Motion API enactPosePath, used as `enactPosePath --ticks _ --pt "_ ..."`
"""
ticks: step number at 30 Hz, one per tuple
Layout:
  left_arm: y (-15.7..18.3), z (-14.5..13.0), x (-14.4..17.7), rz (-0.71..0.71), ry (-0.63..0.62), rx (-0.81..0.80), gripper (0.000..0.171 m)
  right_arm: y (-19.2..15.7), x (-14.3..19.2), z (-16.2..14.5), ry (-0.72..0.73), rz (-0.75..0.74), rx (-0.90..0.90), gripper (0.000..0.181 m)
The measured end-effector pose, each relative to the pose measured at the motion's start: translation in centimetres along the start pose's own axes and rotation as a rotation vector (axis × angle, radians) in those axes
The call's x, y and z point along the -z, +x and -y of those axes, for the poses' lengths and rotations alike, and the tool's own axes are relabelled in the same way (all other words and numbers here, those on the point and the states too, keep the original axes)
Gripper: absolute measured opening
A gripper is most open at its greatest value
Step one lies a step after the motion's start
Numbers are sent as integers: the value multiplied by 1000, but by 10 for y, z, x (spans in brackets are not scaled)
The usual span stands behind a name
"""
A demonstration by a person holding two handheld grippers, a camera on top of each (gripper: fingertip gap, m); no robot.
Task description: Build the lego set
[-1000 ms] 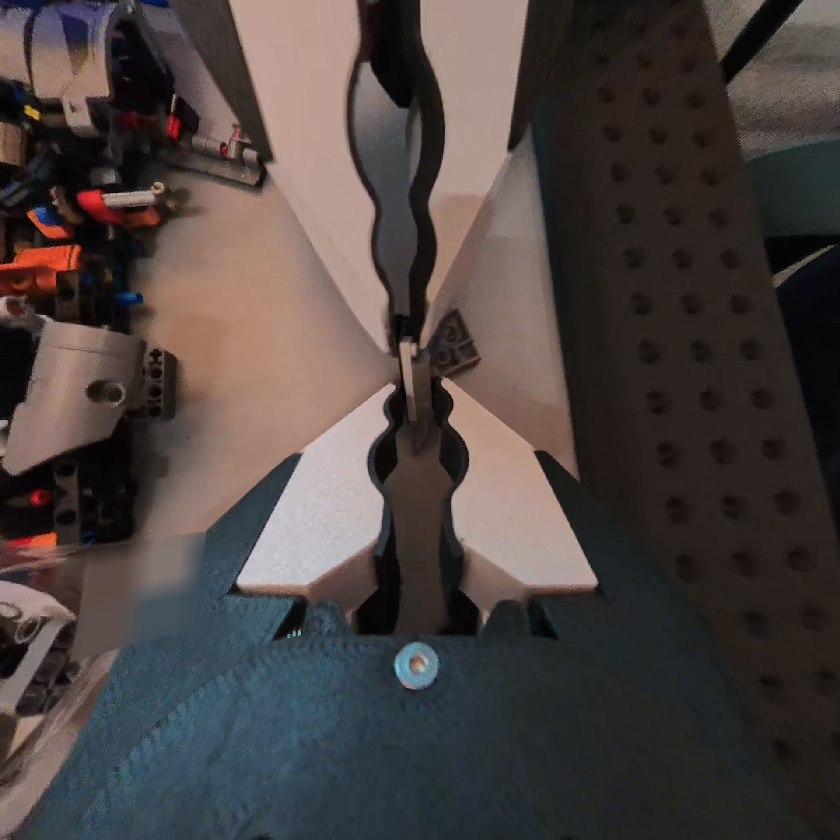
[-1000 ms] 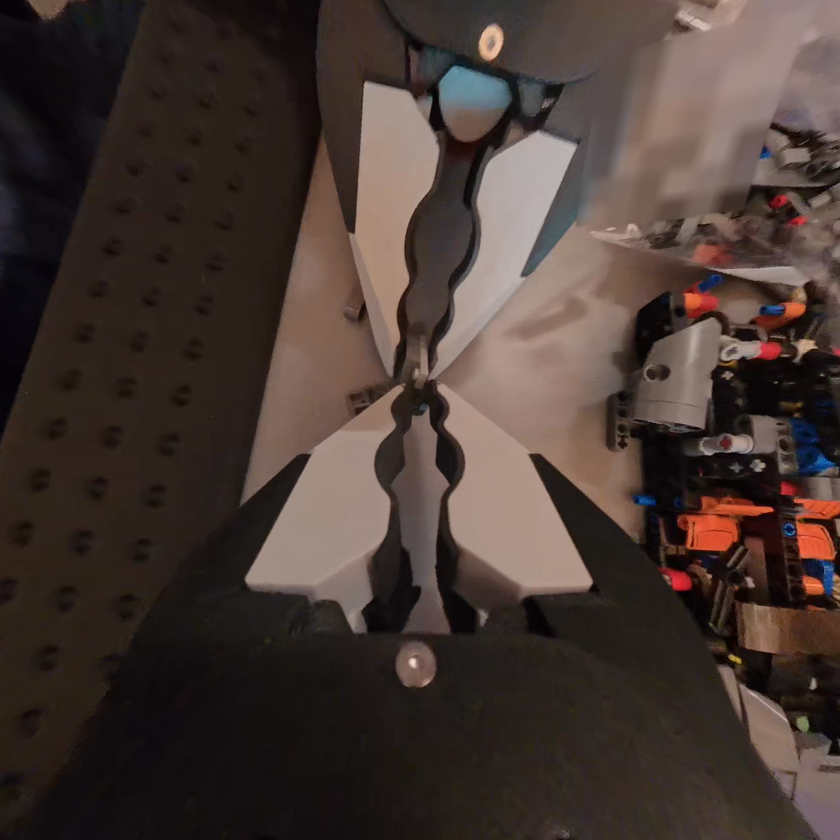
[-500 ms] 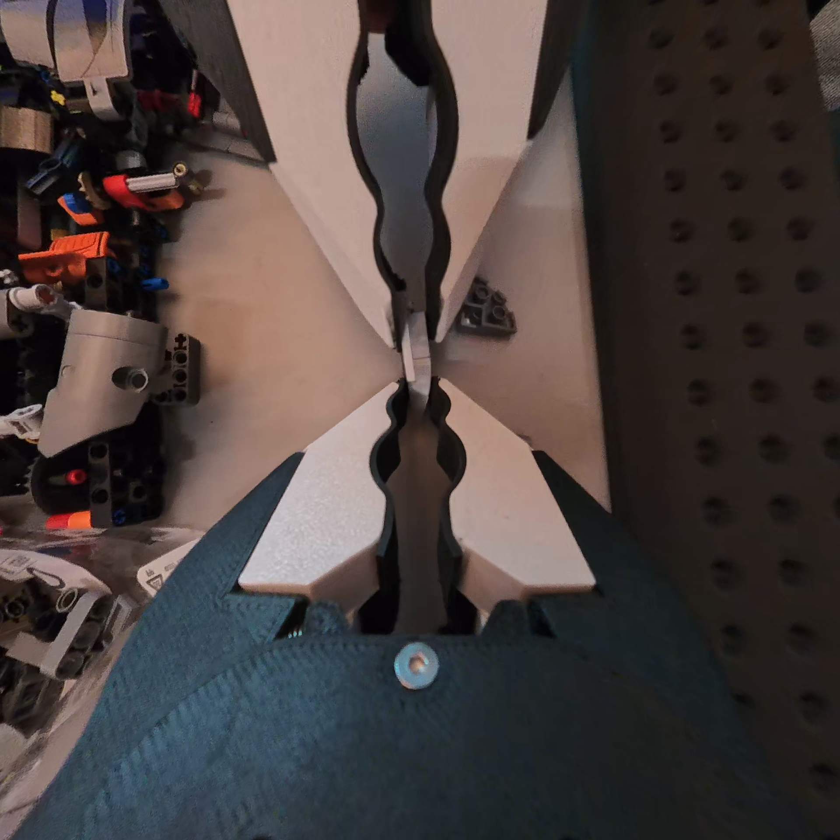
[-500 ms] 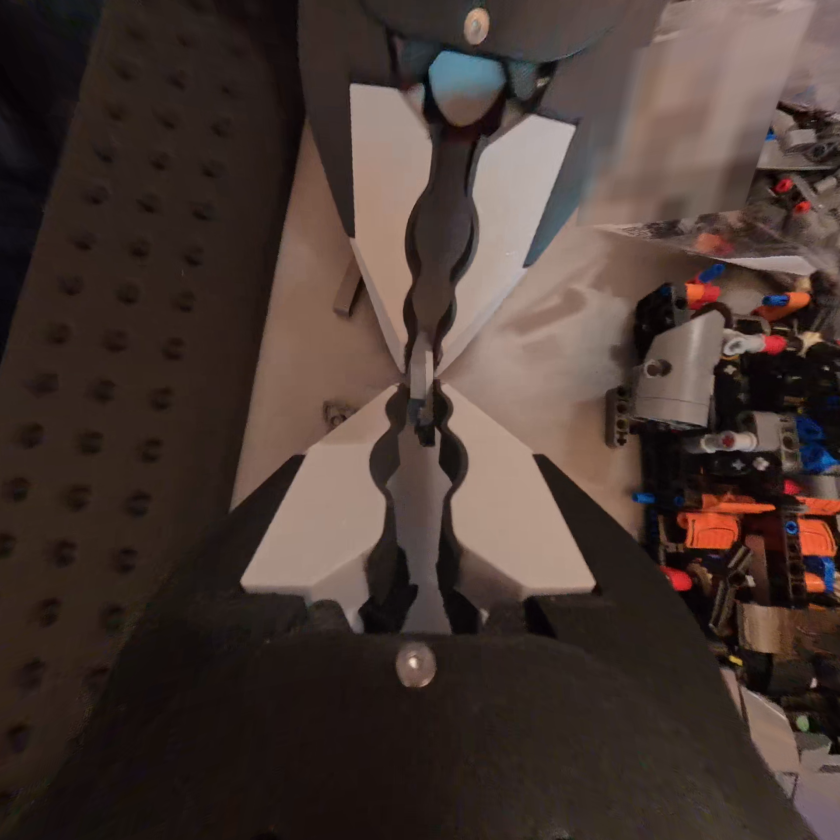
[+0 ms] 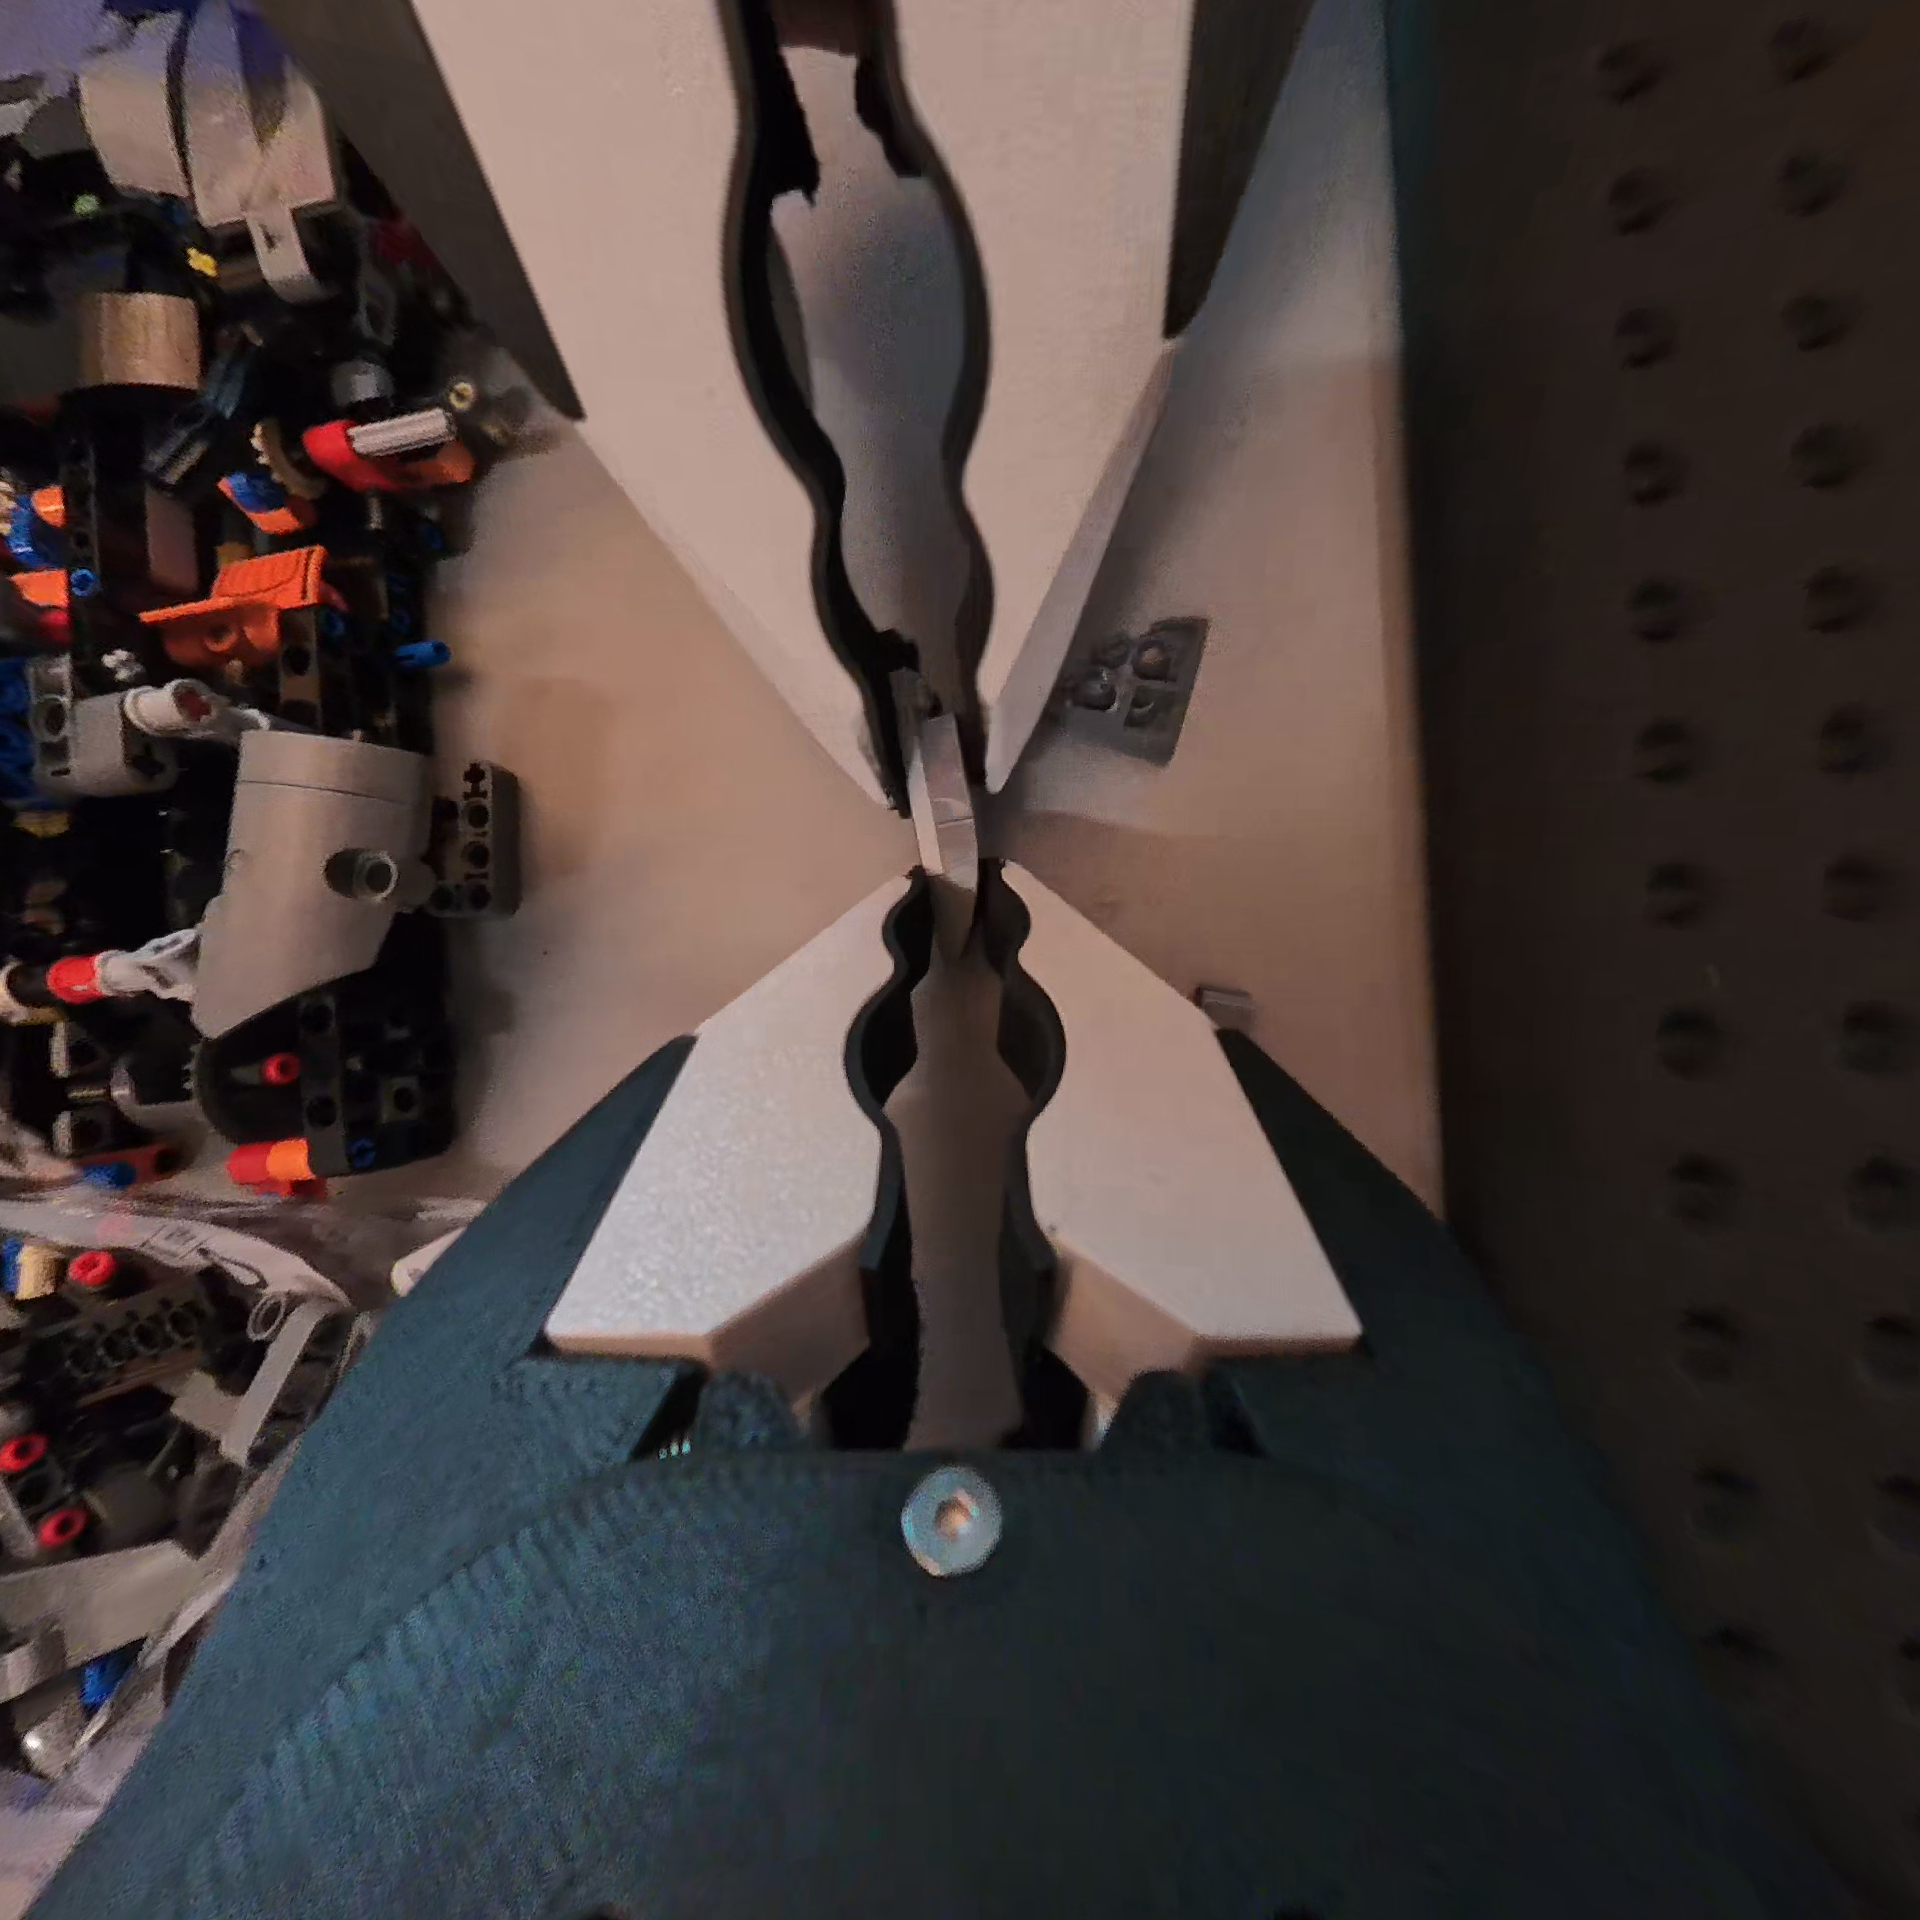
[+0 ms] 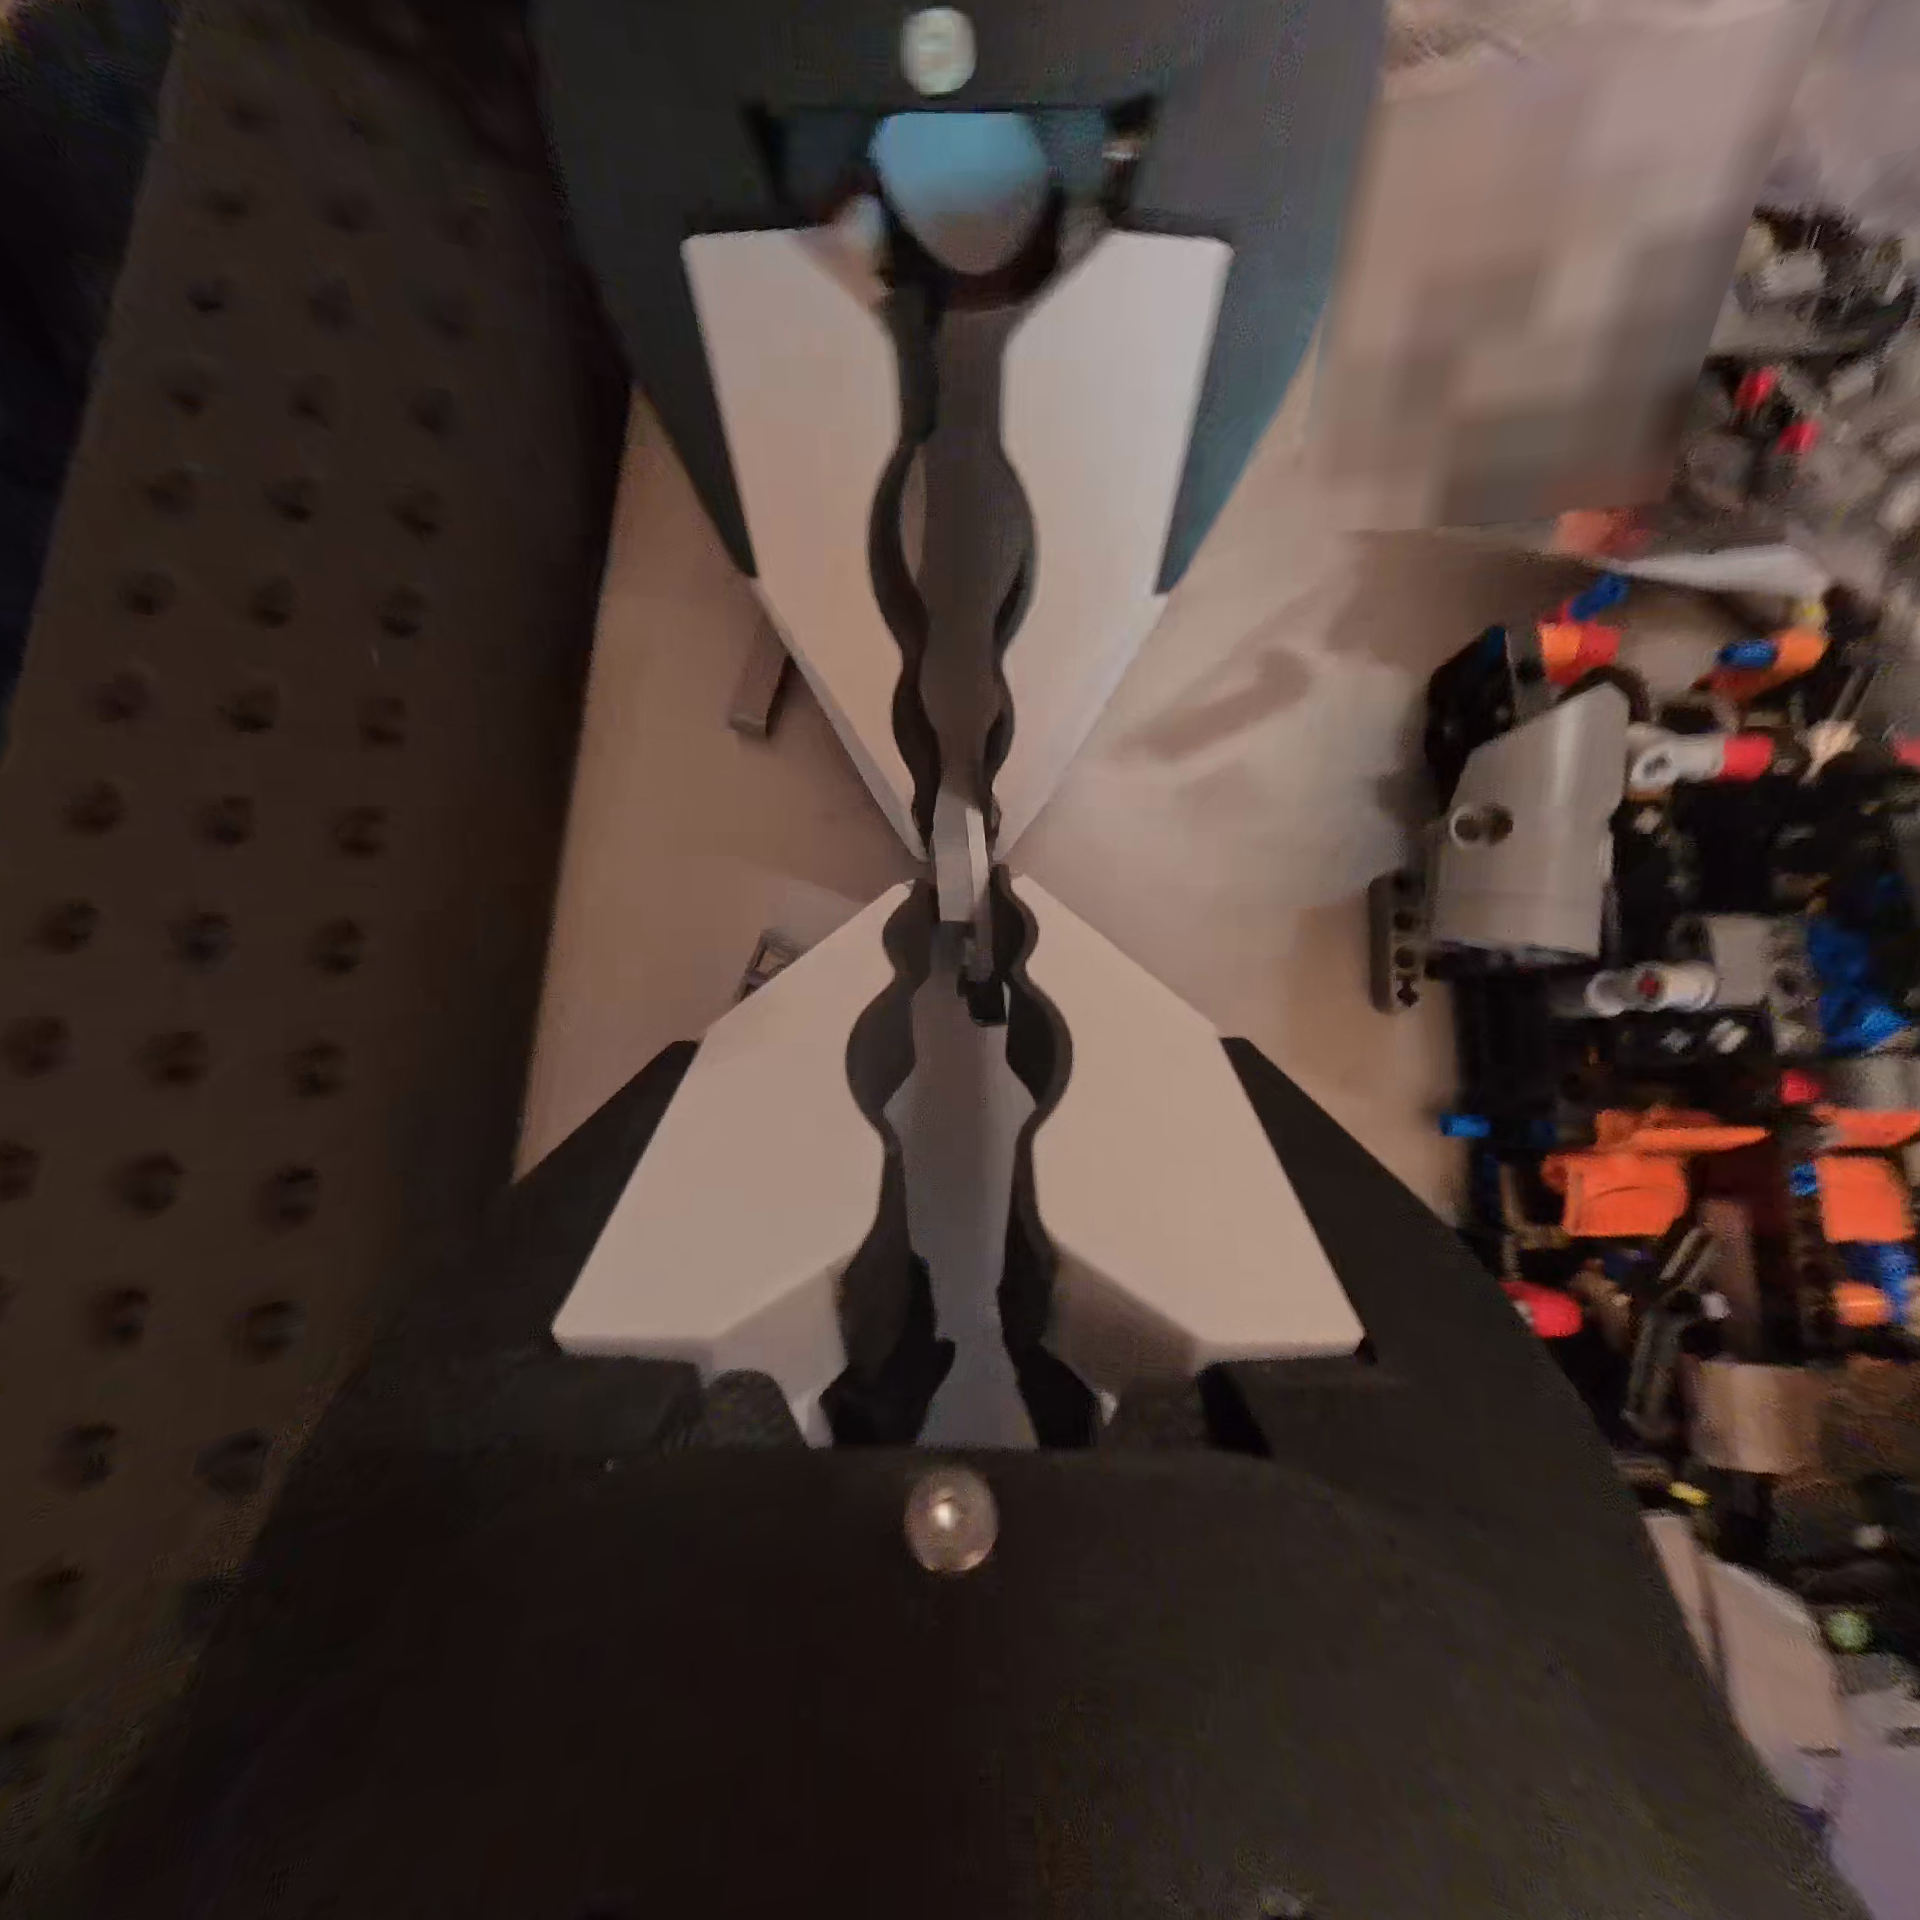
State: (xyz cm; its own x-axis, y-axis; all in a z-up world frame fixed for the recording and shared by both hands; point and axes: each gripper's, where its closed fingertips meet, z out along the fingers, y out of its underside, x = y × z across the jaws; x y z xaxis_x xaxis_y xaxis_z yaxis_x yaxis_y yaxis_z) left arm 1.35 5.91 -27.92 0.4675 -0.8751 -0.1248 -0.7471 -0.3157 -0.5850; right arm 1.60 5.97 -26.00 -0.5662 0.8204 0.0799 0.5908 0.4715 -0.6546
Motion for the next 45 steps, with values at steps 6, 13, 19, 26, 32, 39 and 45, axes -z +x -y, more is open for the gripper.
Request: enactPosePath --ticks 6,13,19,26,32,39,45 --pt "8 2 0 -21 -17 -61 7 -7 -4 -3 -100 -50 161 9" --pt "-15 -2 1 189 -96 -124 8 13 -5 -4 -18 -25 -193 8" --pt "-32 -3 2 386 -178 -224 8 28 -5 -4 89 22 -443 7" --pt "-45 -4 4 613 -322 -429 8 33 -5 -5 141 56 -571 0" --pt "-47 -1 7 586 -251 -404 7 34 4 6 209 76 -514 0" --pt "-31 7 6 336 -60 -188 7 31 20 -3 87 -66 -164 3" --pt "-21 9 6 154 48 -35 7 19 12 -5 26 -92 32 6"
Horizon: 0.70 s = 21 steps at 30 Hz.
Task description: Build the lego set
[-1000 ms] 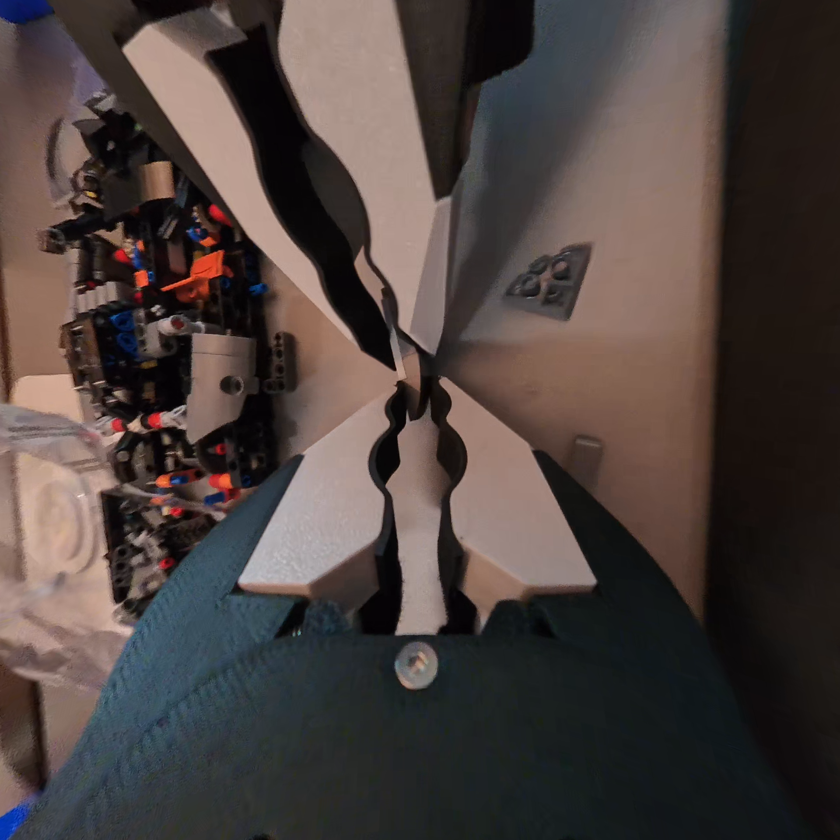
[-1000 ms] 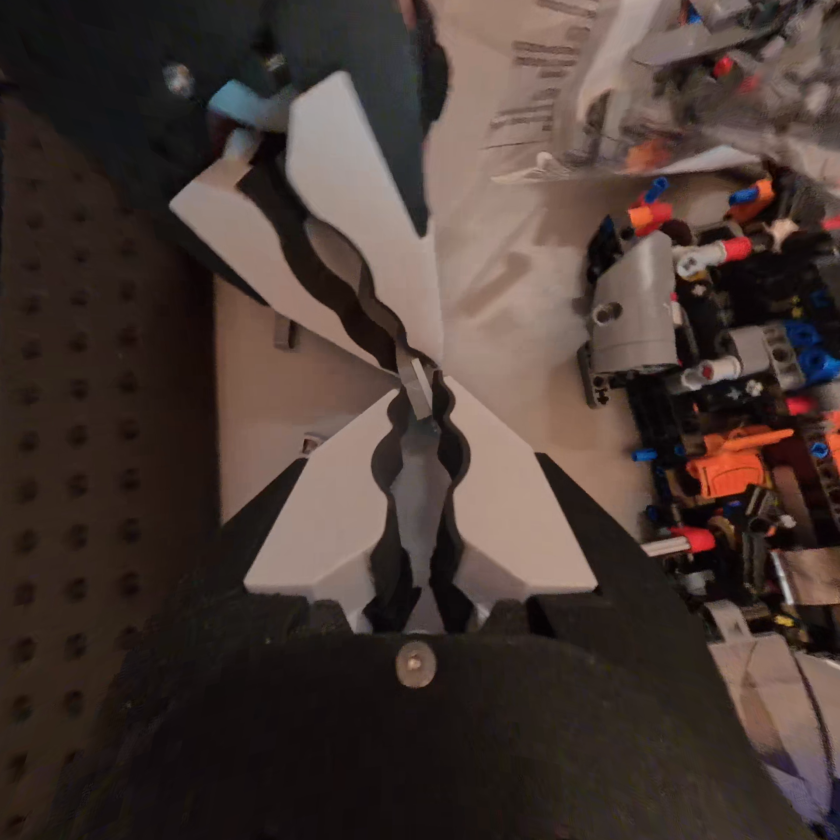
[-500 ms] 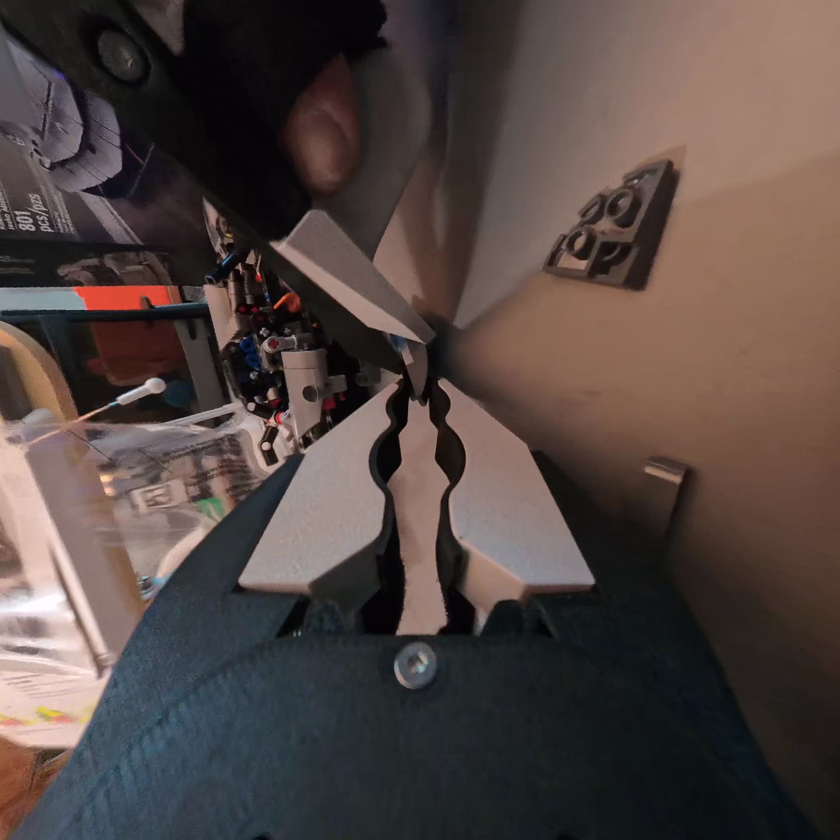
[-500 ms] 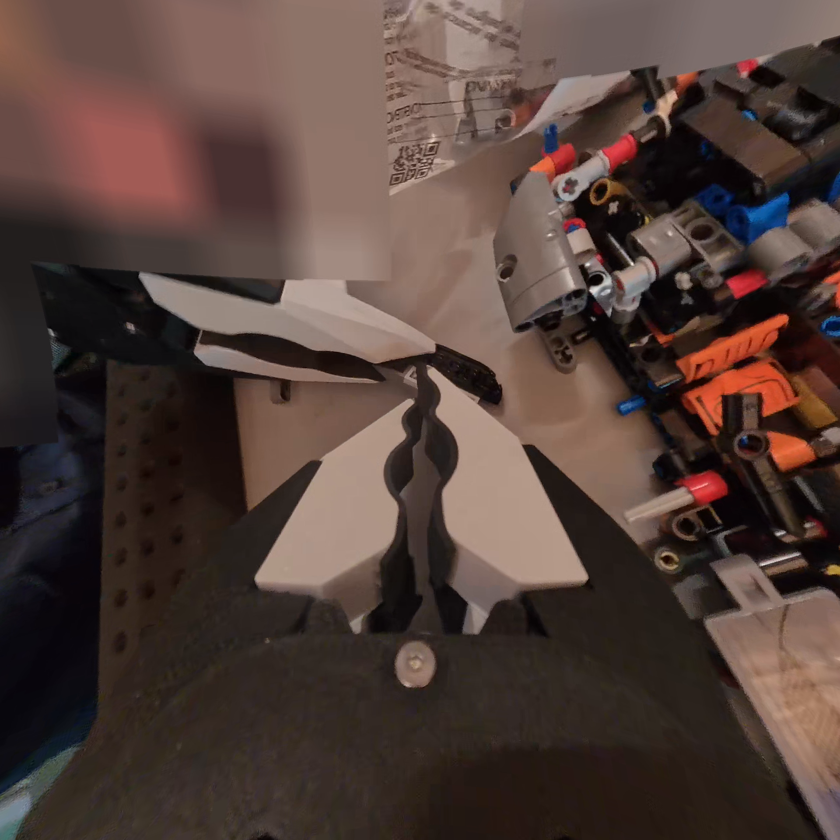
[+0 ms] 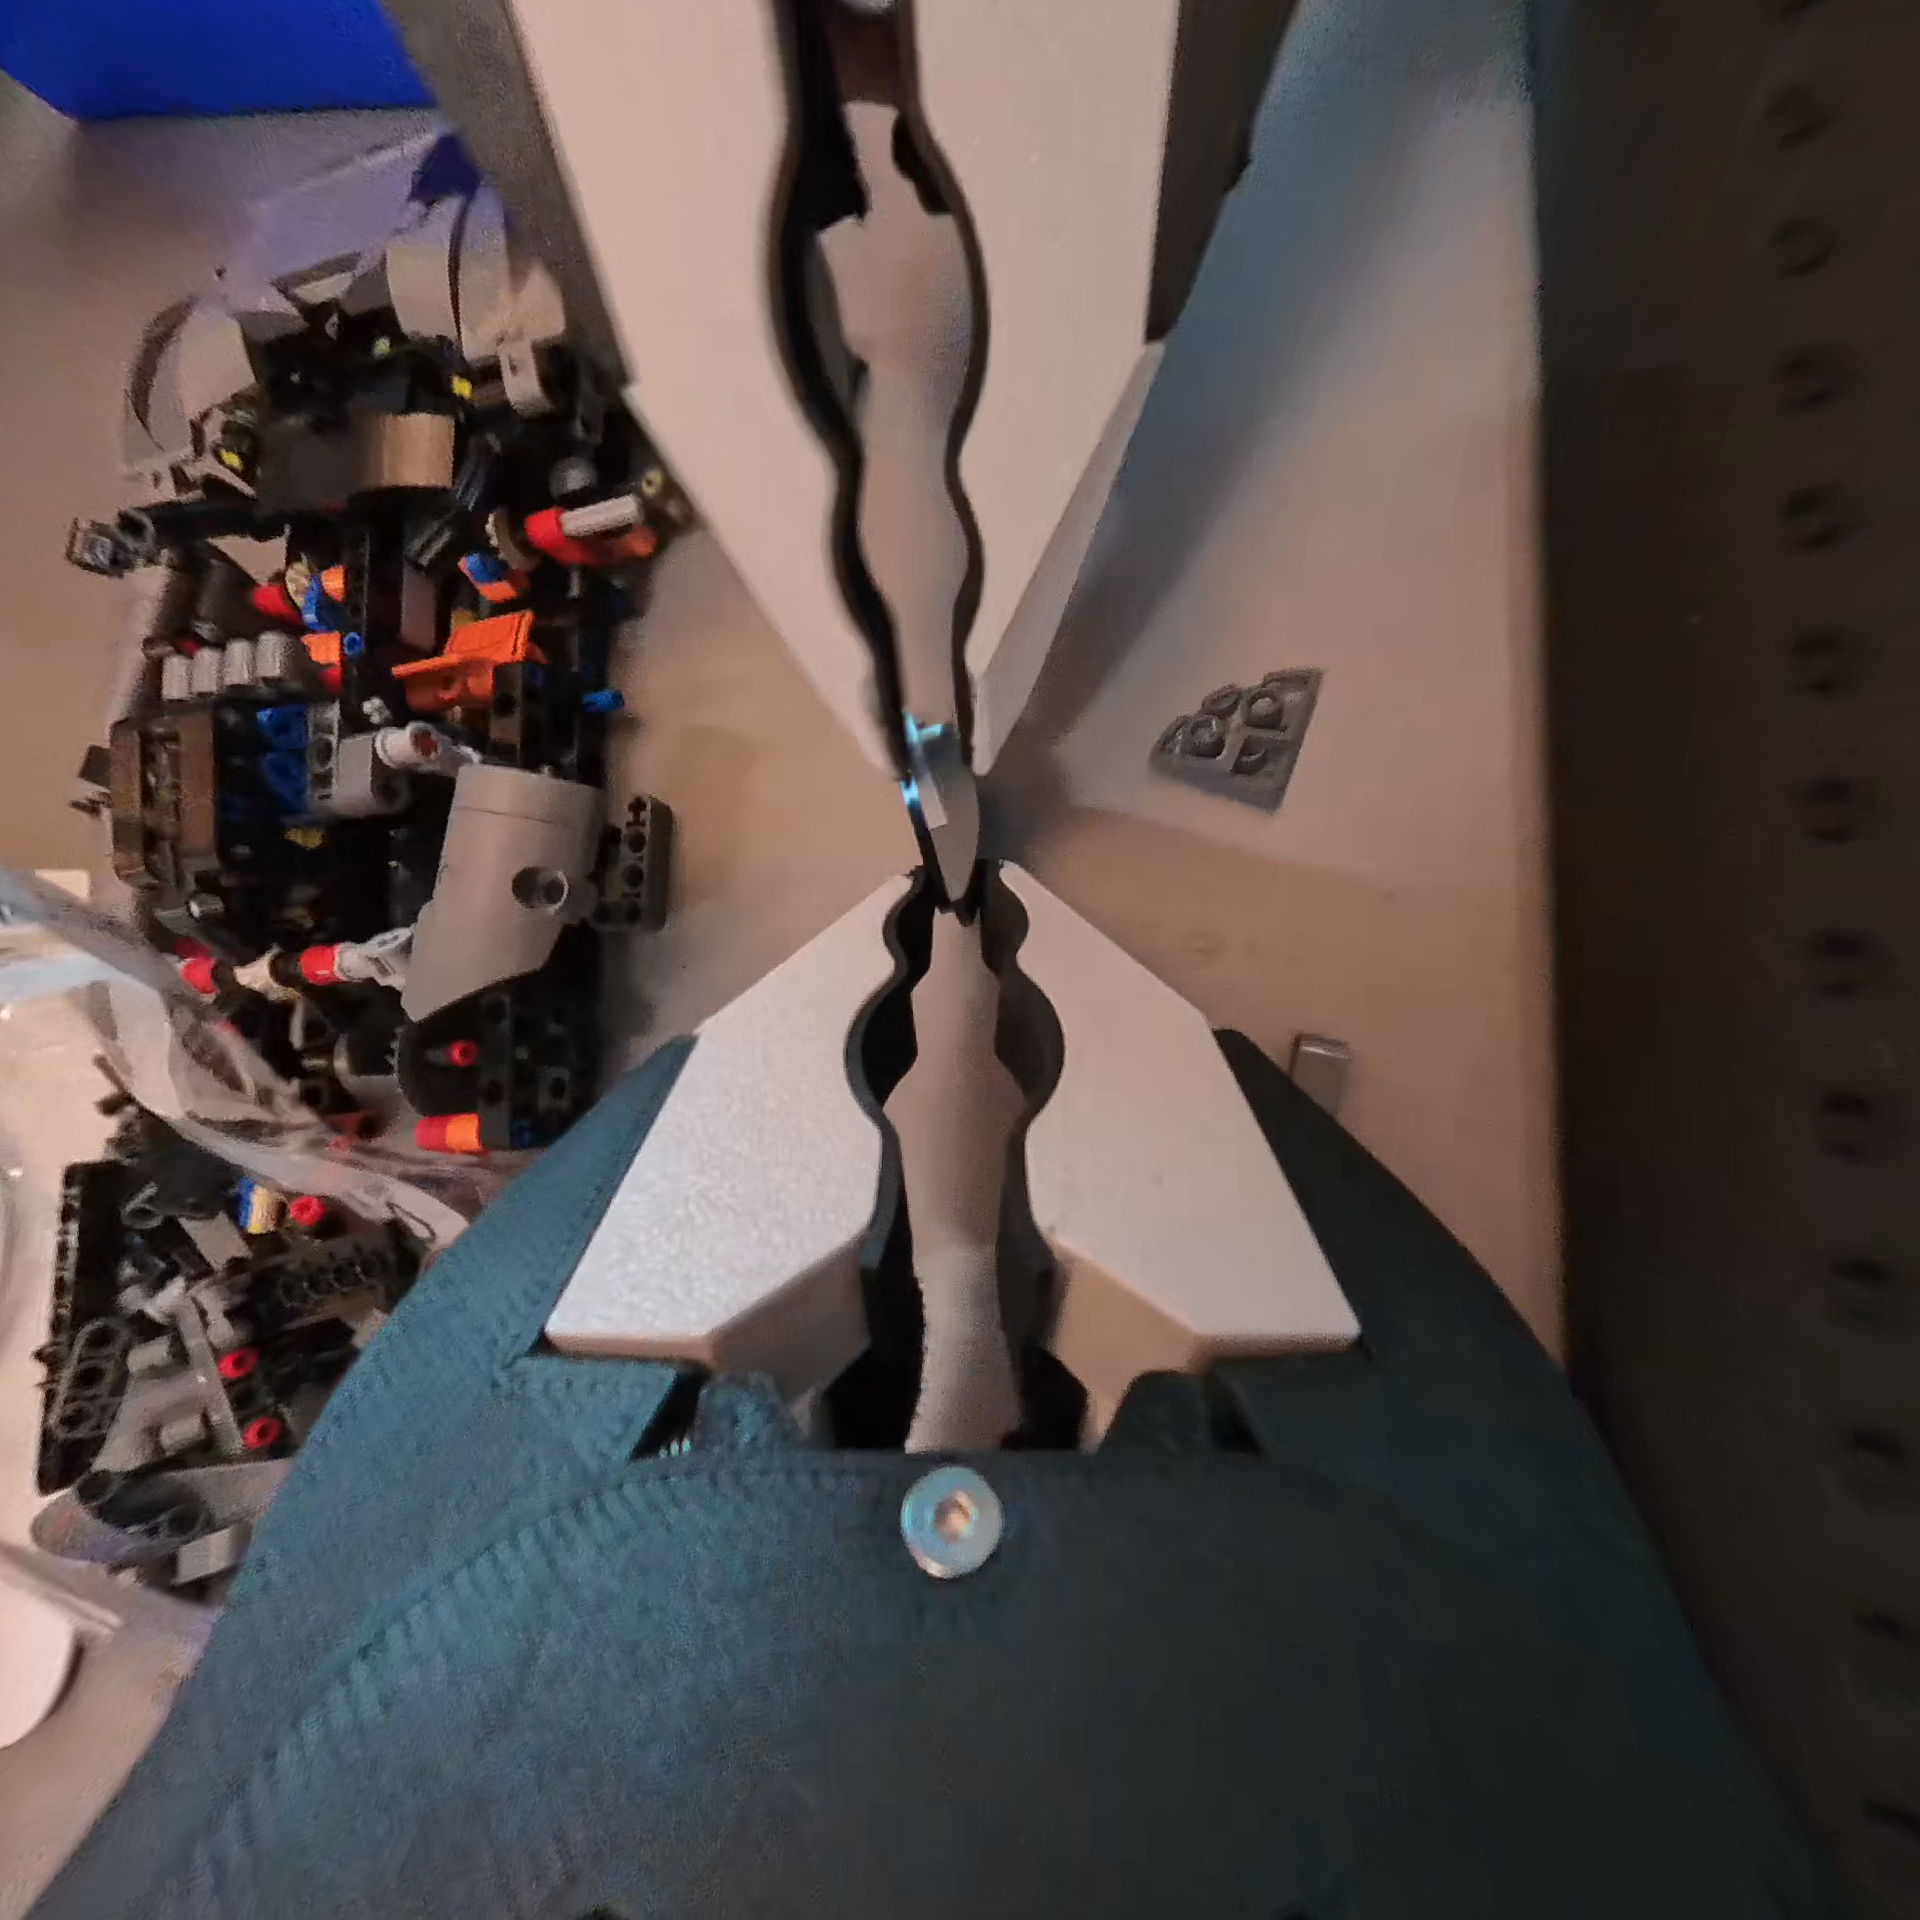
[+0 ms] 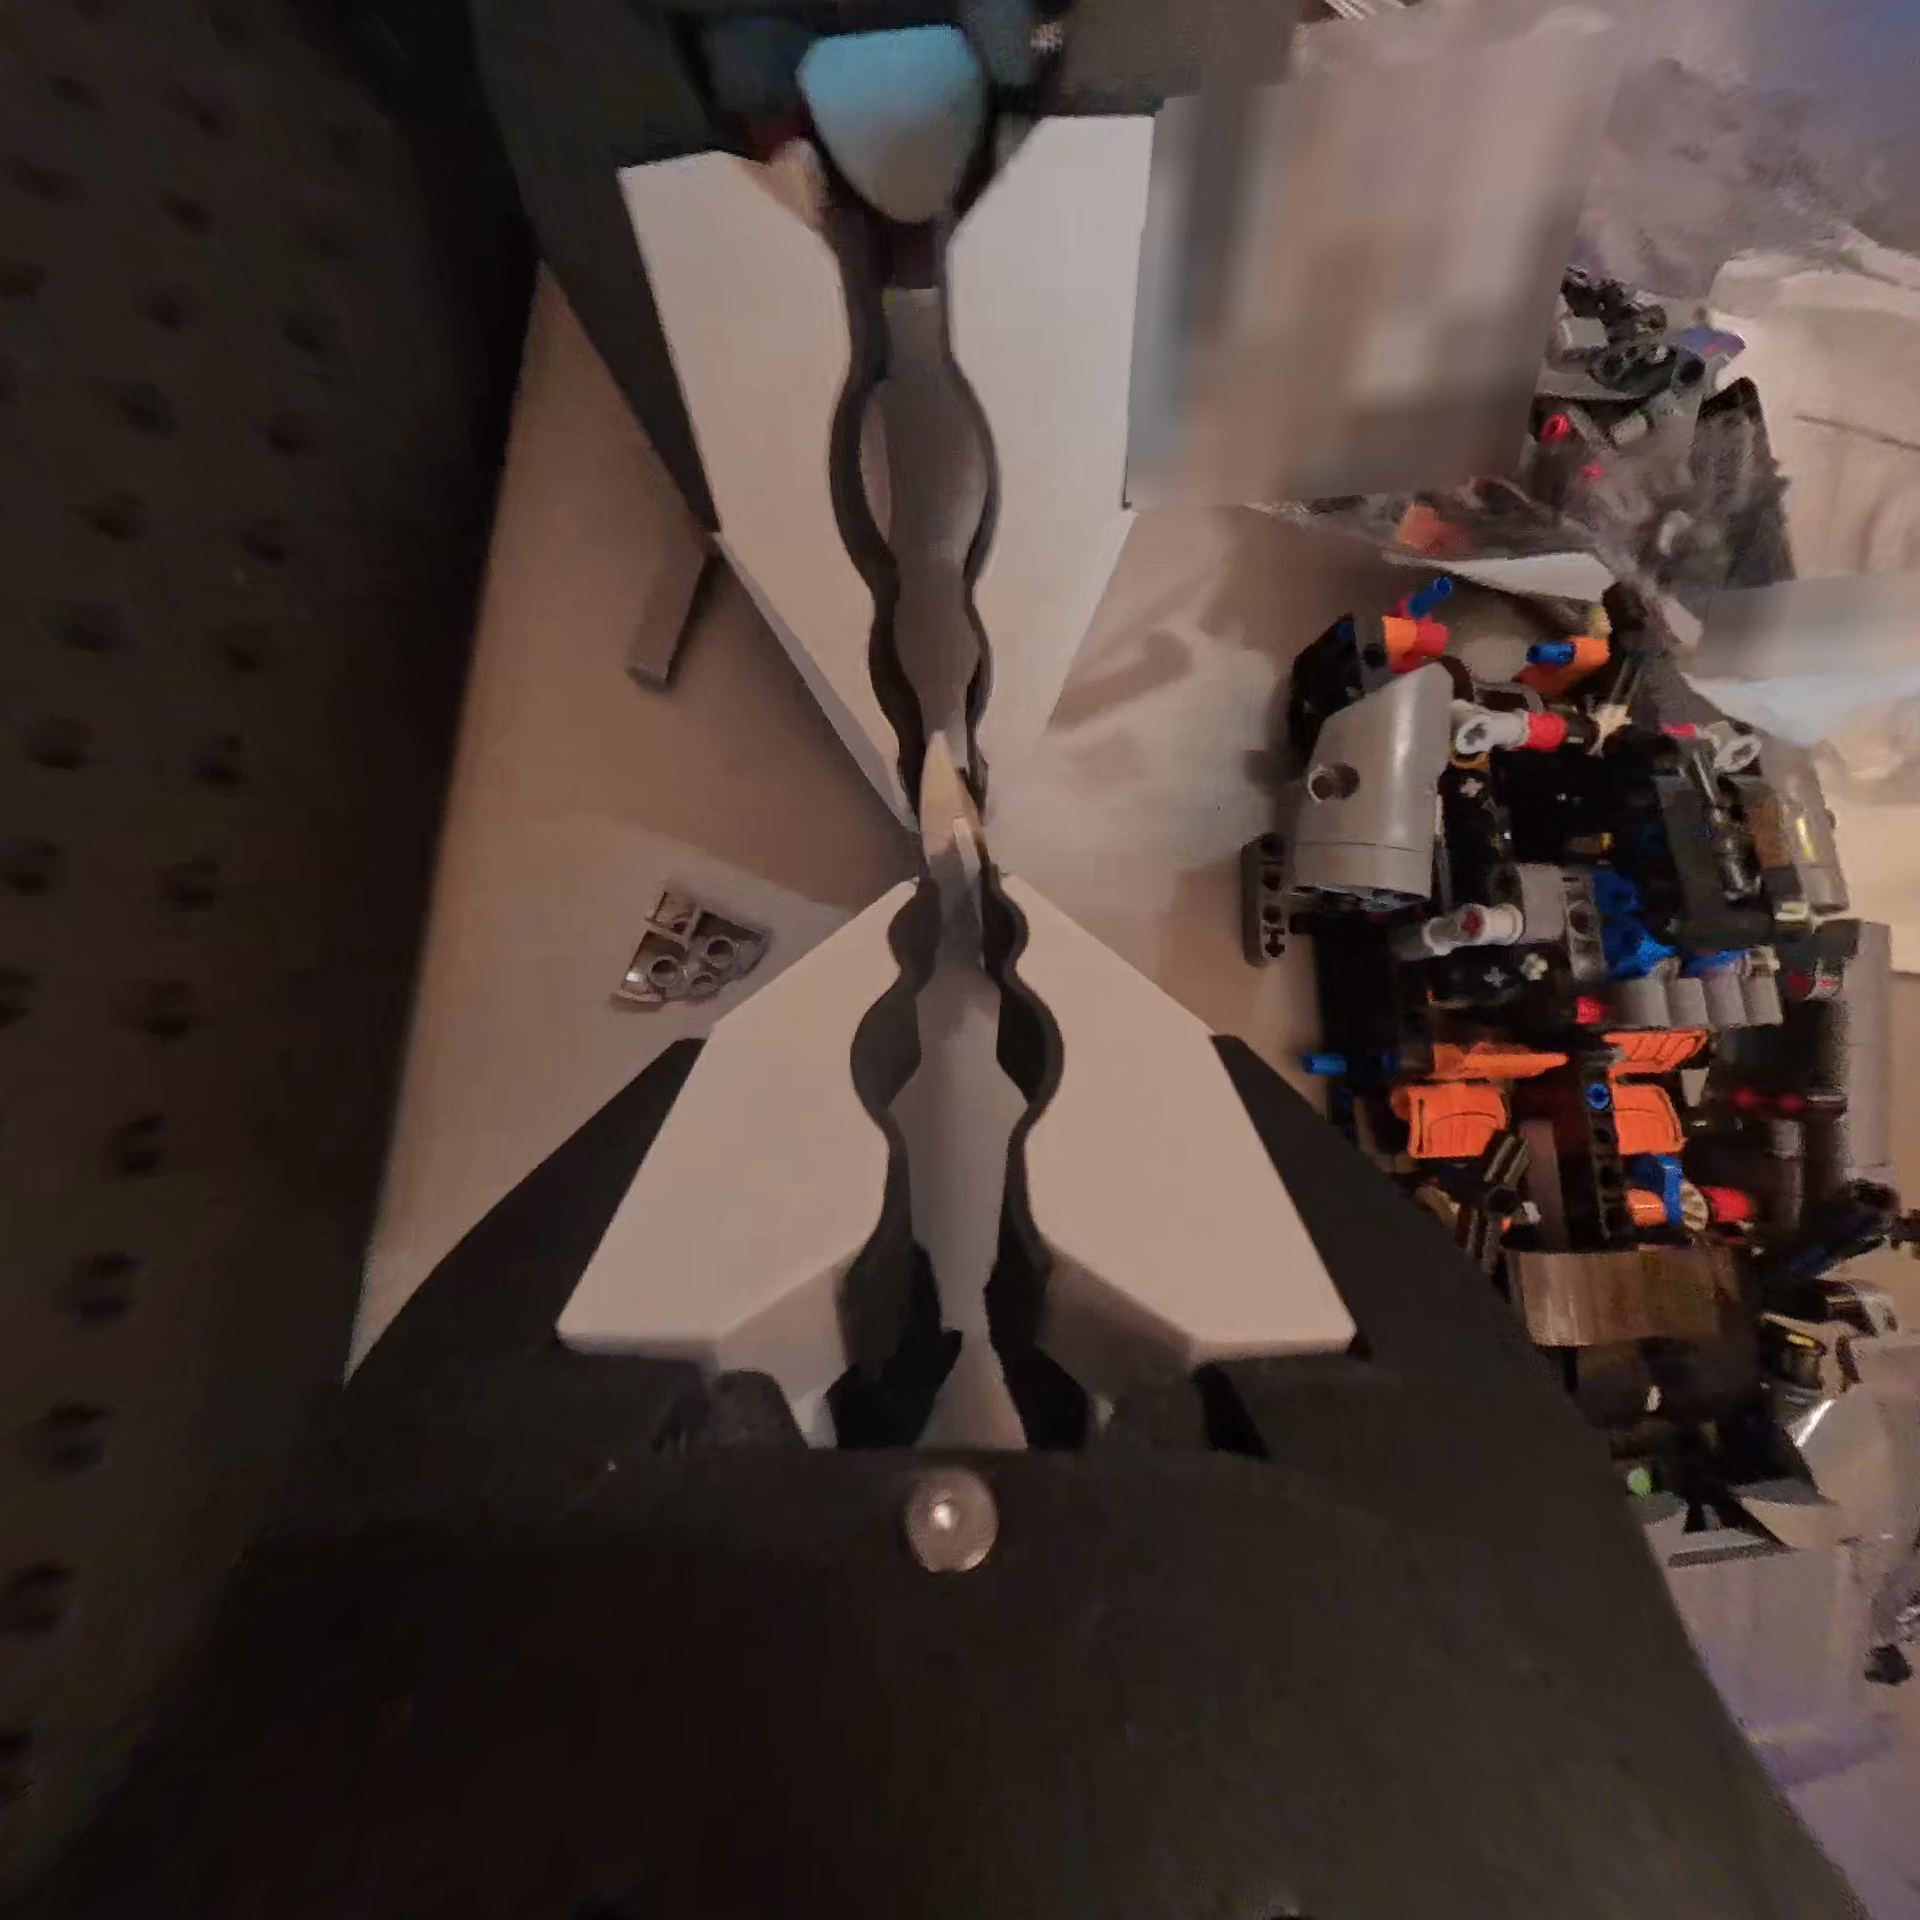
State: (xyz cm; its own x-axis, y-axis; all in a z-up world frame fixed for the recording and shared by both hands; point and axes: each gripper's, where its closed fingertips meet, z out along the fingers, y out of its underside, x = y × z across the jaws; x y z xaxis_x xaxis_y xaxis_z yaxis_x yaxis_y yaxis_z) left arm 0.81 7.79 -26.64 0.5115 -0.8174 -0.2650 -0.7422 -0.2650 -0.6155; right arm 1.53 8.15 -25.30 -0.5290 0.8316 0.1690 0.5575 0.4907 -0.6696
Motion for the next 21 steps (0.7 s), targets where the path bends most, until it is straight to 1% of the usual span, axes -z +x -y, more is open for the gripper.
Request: enactPosePath --ticks 3,6,8,10,12,14,17,18,21 --pt "1 -2 1 -75 31 97 7 -2 0 2 13 15 0 0" --pt "6 -5 -1 -109 16 108 7 -5 -3 4 38 66 -56 0" --pt "9 -7 -5 -138 9 126 7 -3 -3 5 25 44 -42 0" --pt "13 -6 -5 -191 23 163 7 -2 -2 5 16 21 -19 12" --pt "17 -5 -4 -233 36 197 6 -4 -2 1 -12 25 7 17" --pt "17 -5 -4 -260 40 235 6 -9 -4 2 -18 15 56 4" --pt "17 -5 -3 -320 61 314 7 -9 -4 4 -20 10 43 3" --pt "17 -4 -3 -328 64 319 7 -9 -4 7 -8 20 16 0" --pt "16 -4 -3 -316 47 312 7 -11 -6 10 -7 54 -40 0"
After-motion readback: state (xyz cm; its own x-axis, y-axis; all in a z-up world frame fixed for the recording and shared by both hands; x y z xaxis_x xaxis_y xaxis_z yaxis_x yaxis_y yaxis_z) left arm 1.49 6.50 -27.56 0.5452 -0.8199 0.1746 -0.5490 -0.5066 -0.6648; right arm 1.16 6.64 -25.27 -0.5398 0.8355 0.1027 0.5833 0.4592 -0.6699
